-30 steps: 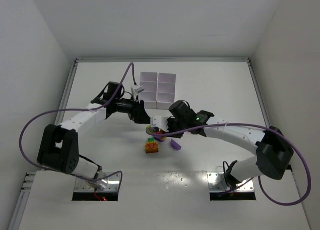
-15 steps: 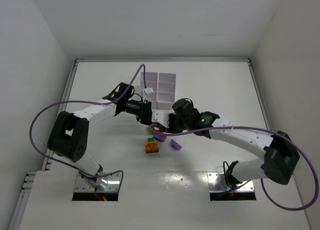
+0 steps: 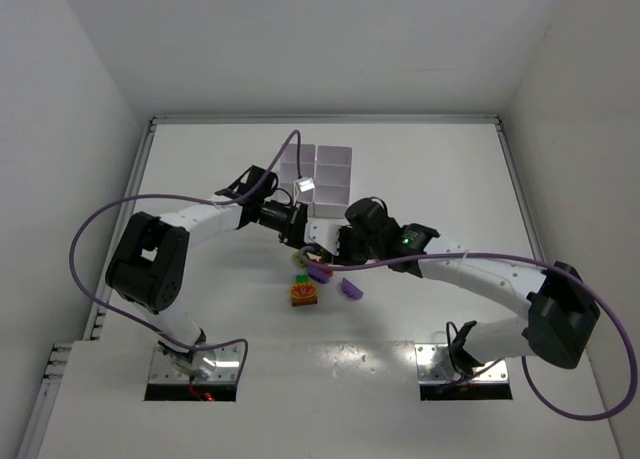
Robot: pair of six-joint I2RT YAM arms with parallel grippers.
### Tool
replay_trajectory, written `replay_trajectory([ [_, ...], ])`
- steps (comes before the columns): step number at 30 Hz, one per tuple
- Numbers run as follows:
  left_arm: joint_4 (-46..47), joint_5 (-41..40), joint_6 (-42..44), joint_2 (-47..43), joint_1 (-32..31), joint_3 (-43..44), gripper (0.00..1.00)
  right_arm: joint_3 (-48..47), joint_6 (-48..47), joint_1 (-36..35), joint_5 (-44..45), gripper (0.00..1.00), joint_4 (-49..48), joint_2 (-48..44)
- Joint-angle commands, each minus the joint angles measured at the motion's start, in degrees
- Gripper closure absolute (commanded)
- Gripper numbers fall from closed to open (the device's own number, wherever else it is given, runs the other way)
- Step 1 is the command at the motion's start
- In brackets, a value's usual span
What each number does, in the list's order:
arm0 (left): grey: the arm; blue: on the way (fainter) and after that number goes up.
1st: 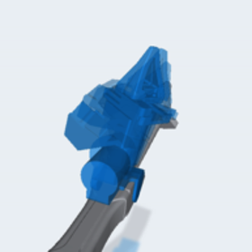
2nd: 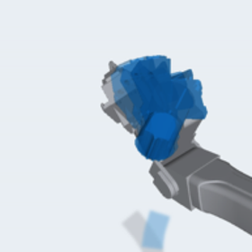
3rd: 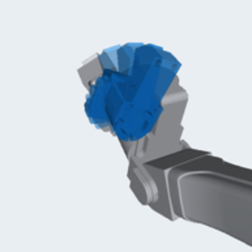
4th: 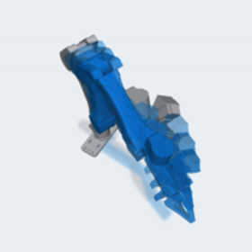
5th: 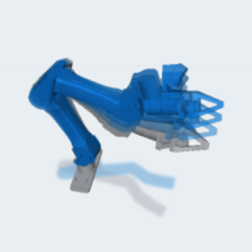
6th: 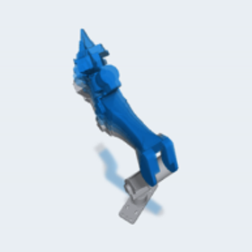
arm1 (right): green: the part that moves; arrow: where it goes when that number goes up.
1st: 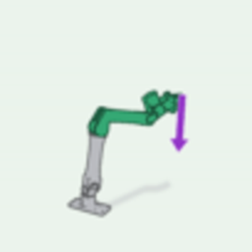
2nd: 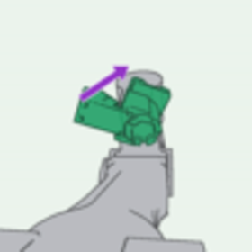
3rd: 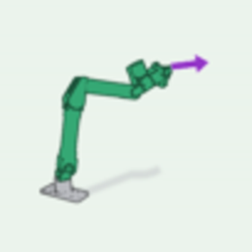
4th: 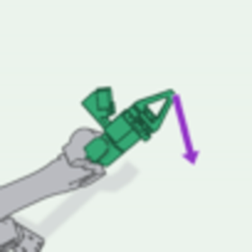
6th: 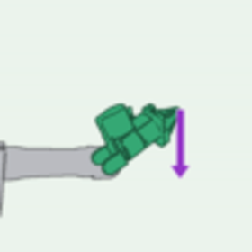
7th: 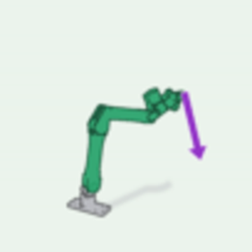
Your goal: Sort the legos into containers by color
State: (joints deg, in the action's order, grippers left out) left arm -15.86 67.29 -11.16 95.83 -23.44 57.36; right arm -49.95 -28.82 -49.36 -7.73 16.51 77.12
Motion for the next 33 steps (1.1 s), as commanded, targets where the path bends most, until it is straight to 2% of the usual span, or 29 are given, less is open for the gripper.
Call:
replay_trajectory([
  [1, 1.53, 3.99, 0.52, 0.06, -0.55, 2.05, 0.83, 0.64, 0.96, -0.38, 0.17, 1.0, -3.68, -1.62],
  [2, 1.53, 3.99, 0.52, 0.06, -0.55, 2.05, 0.91, 0.65, 0.96, -0.38, 0.17, 1.0, -3.68, -2.15],
  [5, 1.53, 3.47, 1.05, 0.06, 0.75, 1.44, 0.99, 2.4, 0.96, 0.15, 0.7, 1.0, -3.16, -2.15],
  [10, 1.53, 1.19, 2.19, -2.58, 2.7, -0.58, 1.0, 6.1, 0.96, 1.19, 2.01, 1.0, -2.63, -4.96],
  [11, 1.53, 1.18, 2.19, -2.58, 2.7, -0.59, 0.98, 6.71, 0.96, 1.2, 2.01, 1.0, -2.63, -4.96],
  [12, 1.53, 1.18, 2.19, -2.06, 2.7, -0.59, 0.87, 6.71, 0.96, 1.2, 2.01, 1.0, -2.63, -5.57],
  [13, 1.53, 1.7, 2.19, -1.1, 2.7, -0.59, 0.64, 6.71, 1.57, 1.2, 2.01, 1.0, -2.63, -5.58],
  [14, 1.53, 1.71, 2.19, -0.56, 2.7, -0.59, 0.55, 6.71, 1.57, 1.2, 2.01, 1.0, -2.63, -5.58],
  [15, 1.53, 1.71, 1.67, -0.56, 2.18, -0.59, 0.41, 5.32, 1.57, 1.2, 2.01, 1.0, -2.63, -4.88],
  [16, 1.53, 2.23, 1.67, 0.14, 2.17, -0.06, 0.16, 4.78, 1.57, 1.2, 1.49, 1.0, -2.63, -4.88],
  [17, 1.53, 2.23, 1.67, 0.14, 2.17, -0.06, 0.13, 3.65, 1.57, 1.2, 1.49, 1.0, -3.15, -4.09],
  [27, 1.53, 2.76, 2.72, 2.61, 1.03, 3.46, 0.16, -2.6, 2.63, 0.15, -1.93, 1.0, -3.86, -0.75],
  [31, 1.53, 3.46, 2.72, 3.13, 1.03, 4.6, 0.23, -3.22, 3.15, 0.15, -2.47, 1.0, -4.38, 0.57],
  [33, 1.53, 4.25, 2.72, 3.66, 1.03, 4.6, 0.31, -3.83, 3.15, 0.15, -2.99, 1.0, -4.38, 1.71],
])
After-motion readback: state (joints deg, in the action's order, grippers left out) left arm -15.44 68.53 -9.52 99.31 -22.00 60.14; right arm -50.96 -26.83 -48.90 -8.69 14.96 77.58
